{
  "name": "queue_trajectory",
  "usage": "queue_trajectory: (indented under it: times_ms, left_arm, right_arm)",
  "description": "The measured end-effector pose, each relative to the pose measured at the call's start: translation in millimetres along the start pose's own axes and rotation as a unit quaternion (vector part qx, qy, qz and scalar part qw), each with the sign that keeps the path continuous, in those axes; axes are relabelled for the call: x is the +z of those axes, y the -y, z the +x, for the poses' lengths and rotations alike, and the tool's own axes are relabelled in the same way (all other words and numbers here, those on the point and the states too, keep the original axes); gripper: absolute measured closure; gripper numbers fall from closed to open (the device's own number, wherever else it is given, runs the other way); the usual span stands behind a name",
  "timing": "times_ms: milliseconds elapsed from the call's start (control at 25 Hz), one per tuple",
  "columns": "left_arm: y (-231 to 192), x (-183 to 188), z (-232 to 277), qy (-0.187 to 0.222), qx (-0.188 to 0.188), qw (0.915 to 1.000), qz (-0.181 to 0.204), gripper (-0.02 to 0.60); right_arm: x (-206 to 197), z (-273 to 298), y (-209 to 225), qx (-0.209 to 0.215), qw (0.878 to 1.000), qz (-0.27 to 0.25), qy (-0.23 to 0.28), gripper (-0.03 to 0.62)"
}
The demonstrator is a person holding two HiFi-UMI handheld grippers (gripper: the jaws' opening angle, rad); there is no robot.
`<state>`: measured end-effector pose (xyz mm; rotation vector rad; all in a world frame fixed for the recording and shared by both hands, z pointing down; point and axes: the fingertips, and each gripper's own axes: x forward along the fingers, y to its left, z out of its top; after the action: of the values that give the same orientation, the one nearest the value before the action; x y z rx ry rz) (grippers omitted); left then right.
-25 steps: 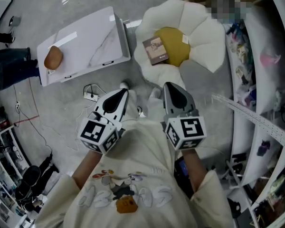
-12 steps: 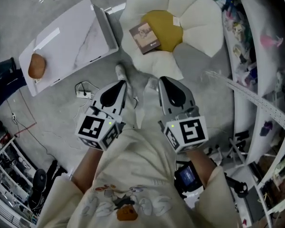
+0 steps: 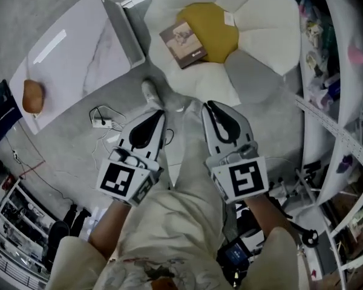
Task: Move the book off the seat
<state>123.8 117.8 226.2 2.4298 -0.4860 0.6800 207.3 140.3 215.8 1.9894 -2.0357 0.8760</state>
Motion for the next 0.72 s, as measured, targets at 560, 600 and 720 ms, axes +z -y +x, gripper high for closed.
queue_trajectory:
  times_ms: [560,600,720]
  left_arm:
    - [-42.4,-66.7,108.1,-0.049,0.008,0.9988,-0.005,0.569]
    - [-47.4,-71.4,114.5,-0.050,0.013,0.9987,-0.006,0.569]
    - [-59.6,-86.4,132.1,-0.046,0.025,0.9985,-0.012,0.569]
  right_arm:
    - [-96.3,77.0,69.9,-0.014,0.998,0.042,-0.044,0.570]
    - [-105.8,83.7,73.4,-0.013,0.998,0.046,-0.050,0.555]
    - [-131.9,100.9,85.2,-0.009,0.996,0.060,-0.062,0.519]
